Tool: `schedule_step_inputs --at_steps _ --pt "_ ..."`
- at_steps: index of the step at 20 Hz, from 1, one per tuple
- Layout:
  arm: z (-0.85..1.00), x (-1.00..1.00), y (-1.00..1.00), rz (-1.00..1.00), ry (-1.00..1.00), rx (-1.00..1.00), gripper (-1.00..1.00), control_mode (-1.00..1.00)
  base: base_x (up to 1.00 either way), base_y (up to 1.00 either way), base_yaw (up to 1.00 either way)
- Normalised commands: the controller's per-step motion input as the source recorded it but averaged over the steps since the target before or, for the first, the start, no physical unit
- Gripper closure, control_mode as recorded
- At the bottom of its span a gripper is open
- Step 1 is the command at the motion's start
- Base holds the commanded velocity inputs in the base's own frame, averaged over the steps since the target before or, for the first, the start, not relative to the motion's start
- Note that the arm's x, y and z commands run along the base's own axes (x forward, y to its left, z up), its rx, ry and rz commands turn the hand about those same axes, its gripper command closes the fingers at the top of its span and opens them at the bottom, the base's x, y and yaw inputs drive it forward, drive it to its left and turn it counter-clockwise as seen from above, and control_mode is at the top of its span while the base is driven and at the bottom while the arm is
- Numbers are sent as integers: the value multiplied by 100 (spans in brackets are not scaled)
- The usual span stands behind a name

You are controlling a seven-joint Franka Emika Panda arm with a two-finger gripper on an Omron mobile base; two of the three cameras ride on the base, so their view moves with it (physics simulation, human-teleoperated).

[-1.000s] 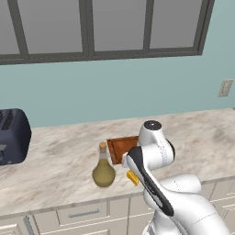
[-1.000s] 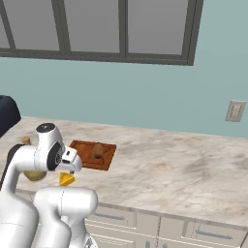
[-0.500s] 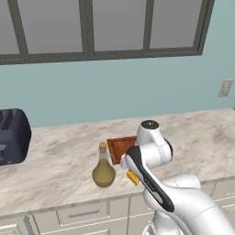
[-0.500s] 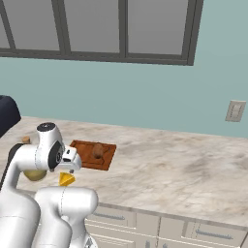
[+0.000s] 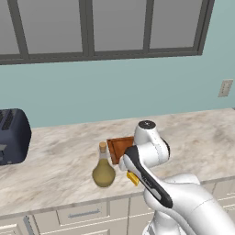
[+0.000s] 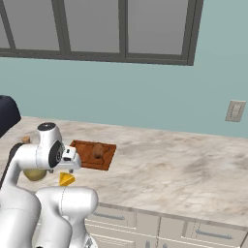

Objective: Retrieve the reheated potato from the microwave, then place the potato, cheese, and condiment on the cutting board.

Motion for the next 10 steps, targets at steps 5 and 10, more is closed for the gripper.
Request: schedule_step_inputs --at_steps 5,10 --pt "-27 0 -5 6 0 0 -100 -100 0 0 0" --pt "-26 1 -5 4 -1 0 -100 -100 0 0 0"
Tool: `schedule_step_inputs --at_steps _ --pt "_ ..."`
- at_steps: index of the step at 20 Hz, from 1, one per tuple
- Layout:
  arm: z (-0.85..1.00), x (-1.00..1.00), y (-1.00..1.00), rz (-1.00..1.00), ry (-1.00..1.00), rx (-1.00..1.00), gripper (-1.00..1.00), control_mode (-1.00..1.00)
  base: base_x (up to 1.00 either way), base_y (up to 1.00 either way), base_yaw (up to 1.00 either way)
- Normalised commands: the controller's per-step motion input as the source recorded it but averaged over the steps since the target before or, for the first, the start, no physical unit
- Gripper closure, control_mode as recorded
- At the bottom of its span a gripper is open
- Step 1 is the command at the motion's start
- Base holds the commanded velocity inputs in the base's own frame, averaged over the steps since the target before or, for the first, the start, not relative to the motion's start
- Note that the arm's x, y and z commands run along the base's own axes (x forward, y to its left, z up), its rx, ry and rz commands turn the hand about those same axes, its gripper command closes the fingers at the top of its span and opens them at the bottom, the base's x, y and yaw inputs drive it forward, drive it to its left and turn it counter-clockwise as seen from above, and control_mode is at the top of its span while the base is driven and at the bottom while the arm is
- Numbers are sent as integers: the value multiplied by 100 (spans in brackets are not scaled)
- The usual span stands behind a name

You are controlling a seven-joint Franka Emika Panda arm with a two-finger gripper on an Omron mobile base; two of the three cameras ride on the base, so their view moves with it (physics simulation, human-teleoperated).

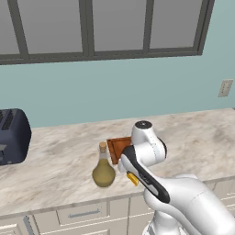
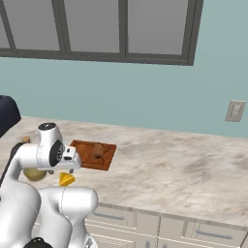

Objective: Retrieve the reheated potato from the microwave, then place the potato, cheese, and condiment on the cutting board.

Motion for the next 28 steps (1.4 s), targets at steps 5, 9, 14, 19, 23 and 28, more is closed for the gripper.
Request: schedule_step_inputs --at_steps 5,9,14,19,23,28 --pt "-21 0 -8 4 -7 0 -100 -100 0 0 0" --pt "-26 1 -5 5 -8 0 -100 -100 0 0 0" --pt "-32 0 -5 6 -5 1 -100 -100 0 0 0" --pt "-29 0 -11 6 -1 1 -100 -100 0 0 0" --pt "-25 0 -16 4 0 0 -100 -100 0 0 0" --pt "-24 -4 -20 0 0 0 -100 -100 0 0 0"
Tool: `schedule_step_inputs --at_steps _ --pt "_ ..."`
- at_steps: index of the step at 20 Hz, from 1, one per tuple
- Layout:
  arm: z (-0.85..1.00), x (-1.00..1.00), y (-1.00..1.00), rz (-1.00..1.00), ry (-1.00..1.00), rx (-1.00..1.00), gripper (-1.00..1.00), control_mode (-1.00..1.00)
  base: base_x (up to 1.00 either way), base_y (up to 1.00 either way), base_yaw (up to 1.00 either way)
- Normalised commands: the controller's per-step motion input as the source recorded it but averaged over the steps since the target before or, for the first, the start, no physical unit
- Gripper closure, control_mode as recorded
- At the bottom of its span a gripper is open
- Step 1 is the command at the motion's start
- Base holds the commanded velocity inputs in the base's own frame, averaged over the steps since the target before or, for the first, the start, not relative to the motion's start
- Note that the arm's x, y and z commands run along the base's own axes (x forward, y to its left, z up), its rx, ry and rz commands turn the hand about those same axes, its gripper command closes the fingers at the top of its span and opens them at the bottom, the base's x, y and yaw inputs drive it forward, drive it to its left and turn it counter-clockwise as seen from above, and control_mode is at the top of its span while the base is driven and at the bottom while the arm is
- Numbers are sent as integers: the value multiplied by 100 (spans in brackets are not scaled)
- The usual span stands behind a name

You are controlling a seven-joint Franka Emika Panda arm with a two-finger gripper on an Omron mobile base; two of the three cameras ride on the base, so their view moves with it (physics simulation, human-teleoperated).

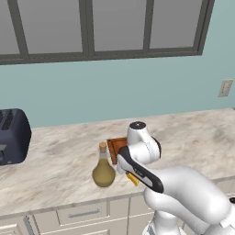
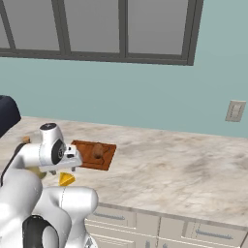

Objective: Retrieve the reheated potato from the microwave, then place the potato, cheese, and condiment on the cutting board.

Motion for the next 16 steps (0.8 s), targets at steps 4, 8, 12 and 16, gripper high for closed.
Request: schedule_step_inputs --at_steps 4,8,12,16 --pt "-30 -3 -12 0 0 1 -100 -100 0 0 0" --pt "-34 -2 -7 0 0 4 -100 -100 0 0 0" --pt "-35 -6 -3 0 0 5 -100 -100 0 0 0" --pt "-32 -20 -7 0 0 3 -100 -100 0 0 0"
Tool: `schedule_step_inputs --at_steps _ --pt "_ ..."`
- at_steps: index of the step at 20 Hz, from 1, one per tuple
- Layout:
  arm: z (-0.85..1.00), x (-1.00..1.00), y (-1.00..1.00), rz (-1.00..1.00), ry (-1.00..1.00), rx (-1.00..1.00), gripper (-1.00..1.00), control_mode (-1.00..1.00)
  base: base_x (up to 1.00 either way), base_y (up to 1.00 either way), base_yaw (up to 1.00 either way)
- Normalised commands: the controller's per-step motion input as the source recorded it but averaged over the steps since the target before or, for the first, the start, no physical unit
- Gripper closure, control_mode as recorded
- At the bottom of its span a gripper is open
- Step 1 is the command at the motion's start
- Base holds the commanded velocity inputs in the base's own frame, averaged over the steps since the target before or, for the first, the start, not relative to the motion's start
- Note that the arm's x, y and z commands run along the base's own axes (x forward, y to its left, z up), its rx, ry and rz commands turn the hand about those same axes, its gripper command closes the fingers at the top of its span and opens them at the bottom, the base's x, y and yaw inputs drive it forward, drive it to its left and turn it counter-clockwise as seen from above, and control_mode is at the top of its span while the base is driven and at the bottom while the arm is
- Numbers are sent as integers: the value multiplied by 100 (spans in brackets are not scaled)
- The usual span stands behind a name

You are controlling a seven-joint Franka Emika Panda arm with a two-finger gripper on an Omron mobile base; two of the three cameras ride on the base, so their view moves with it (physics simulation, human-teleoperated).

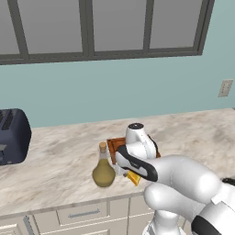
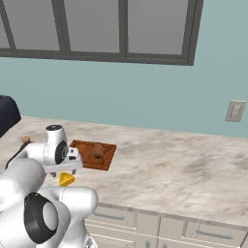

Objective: Retrieve the reheated potato from the microwave, then place the potato, cheese, and condiment on the cutting board.

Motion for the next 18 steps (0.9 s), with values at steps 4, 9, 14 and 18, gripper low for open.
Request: schedule_step_inputs --at_steps 4,9,14,18 --pt "-22 -26 -4 0 0 0 -100 -100 0 0 0" --pt "-7 -30 -5 0 -7 0 -100 -100 0 0 0" --pt "-7 -28 -9 0 -9 0 -100 -100 0 0 0" --pt "-10 -15 -15 2 -9 0 -100 -100 0 0 0"
